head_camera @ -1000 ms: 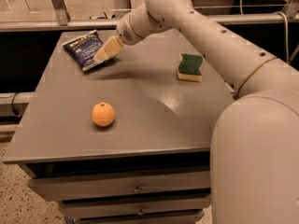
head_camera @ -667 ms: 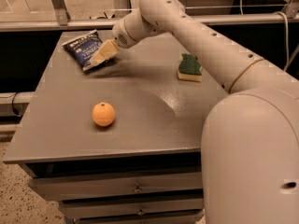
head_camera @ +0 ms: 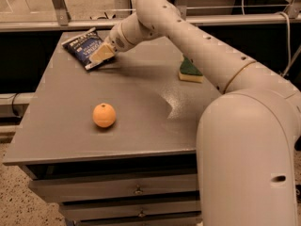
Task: Pick blue chip bag
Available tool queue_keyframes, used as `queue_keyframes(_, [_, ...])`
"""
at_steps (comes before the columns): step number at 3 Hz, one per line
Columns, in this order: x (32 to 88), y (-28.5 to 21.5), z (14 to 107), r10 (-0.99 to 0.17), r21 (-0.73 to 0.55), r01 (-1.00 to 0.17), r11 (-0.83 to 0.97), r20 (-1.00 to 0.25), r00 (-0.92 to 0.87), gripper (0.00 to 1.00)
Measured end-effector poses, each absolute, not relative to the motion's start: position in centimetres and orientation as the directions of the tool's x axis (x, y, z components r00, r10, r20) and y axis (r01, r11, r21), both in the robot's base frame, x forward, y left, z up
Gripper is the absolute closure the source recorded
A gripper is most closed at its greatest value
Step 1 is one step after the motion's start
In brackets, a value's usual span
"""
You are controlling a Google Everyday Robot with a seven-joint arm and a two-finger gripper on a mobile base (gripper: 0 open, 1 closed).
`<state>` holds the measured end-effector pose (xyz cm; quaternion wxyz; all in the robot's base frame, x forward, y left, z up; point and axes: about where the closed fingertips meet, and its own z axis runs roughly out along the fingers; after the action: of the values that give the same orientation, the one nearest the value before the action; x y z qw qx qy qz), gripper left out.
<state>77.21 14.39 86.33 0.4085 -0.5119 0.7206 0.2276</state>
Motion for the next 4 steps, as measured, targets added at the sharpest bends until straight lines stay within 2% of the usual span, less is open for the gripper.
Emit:
queue_keyframes(2, [76.6, 14.4, 86.6, -0.528, -0.078, -0.924, 0.374, -0.837, -0.143, 0.96])
queue_keyframes(3, [76.0, 14.3, 89.2, -0.493, -0.109, -0.922, 0.372, -0.865, -0.096, 1.0])
queue_keyframes(4, [74.7, 12.5, 95.8, -0.366, -0.177, -0.909, 0.378, -0.93, 0.029, 1.0])
